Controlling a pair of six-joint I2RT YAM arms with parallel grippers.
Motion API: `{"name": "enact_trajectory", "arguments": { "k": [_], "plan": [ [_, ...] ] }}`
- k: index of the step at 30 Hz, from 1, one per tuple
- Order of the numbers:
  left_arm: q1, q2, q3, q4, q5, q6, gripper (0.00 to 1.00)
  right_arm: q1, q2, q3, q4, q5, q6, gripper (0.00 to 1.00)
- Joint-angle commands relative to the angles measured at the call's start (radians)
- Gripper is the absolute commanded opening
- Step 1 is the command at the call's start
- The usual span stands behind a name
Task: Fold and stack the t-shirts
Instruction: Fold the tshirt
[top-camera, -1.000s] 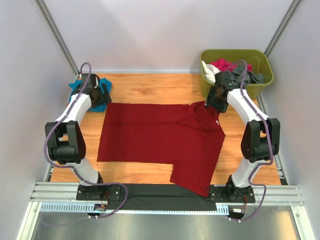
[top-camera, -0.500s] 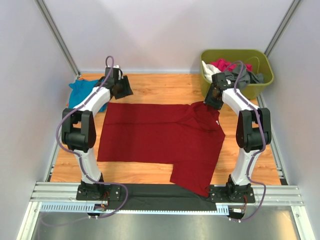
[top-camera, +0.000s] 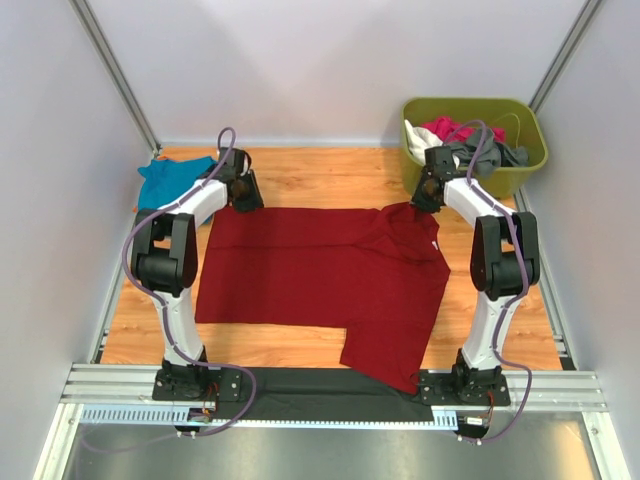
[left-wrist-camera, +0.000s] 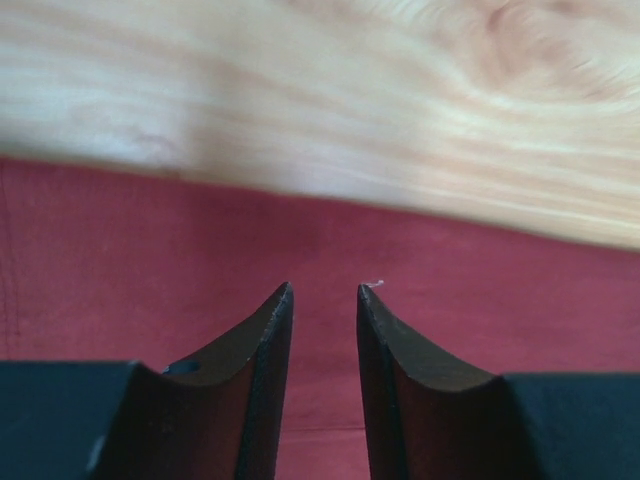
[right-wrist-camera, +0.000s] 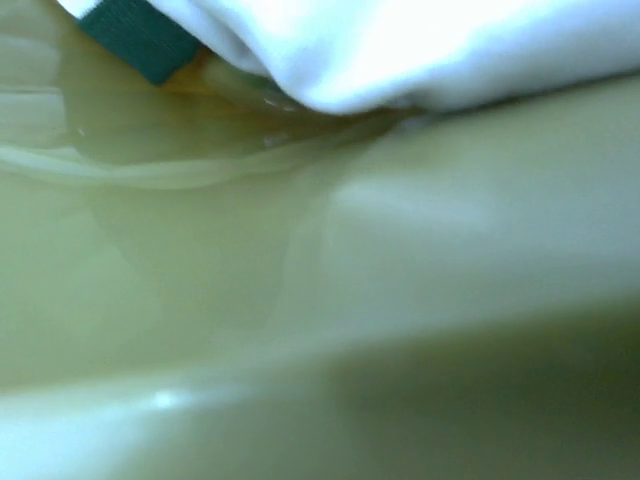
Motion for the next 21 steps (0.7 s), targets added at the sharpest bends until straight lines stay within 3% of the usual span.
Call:
{"name": "enact_trajectory", "arguments": {
  "k": [1,9,14,15,18,21],
  "plan": [
    [-0.002,-0.022,-0.025,-0.027,-0.035,-0.016,0.38,-0.006,0.001,-0.062,0.09,-0.036,0.024,0.27],
    [-0.002,-0.033,-0.039,-0.033,-0.046,-0.004,0.33,-0.003,-0.071,-0.131,0.147,-0.009,-0.036,0.16],
    [-0.002,-0.059,-0.034,-0.036,-0.041,0.016,0.41,-0.003,-0.174,-0.105,0.14,-0.018,-0.08,0.26],
    [-0.002,-0.077,-0.036,-0.036,-0.041,0.019,0.43,-0.003,-0.194,-0.101,0.137,-0.018,-0.088,0.32],
    [-0.002,-0.112,-0.031,-0.035,-0.043,0.027,0.54,-0.003,-0.255,-0.07,0.116,-0.022,-0.119,0.39],
    [-0.002,-0.146,-0.027,-0.049,-0.043,0.034,0.61,-0.003,-0.295,-0.03,0.07,-0.027,-0.136,0.4]
  ]
}}
